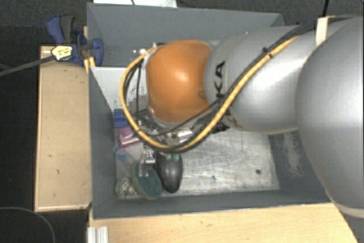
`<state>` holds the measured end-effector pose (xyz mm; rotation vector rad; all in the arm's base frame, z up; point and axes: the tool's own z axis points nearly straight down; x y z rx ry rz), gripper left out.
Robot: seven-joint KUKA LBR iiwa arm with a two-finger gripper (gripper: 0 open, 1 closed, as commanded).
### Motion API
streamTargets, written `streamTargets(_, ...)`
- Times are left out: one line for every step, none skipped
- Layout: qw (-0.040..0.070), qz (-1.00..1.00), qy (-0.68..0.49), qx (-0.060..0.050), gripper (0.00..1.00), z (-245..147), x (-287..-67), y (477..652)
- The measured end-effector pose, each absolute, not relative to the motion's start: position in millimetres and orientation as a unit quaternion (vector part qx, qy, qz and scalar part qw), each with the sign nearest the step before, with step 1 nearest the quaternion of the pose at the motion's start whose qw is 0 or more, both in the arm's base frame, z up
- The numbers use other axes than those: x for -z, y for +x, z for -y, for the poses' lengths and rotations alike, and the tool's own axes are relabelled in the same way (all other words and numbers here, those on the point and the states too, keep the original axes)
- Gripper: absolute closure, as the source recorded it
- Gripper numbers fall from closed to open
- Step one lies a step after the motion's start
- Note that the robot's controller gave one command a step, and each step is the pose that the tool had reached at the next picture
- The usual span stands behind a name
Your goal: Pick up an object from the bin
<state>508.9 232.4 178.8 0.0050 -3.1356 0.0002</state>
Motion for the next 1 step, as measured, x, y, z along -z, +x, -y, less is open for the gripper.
streamTargets(-0.005,0.996,0.086,0.006,0.00,-209.6,-76.3,497.8)
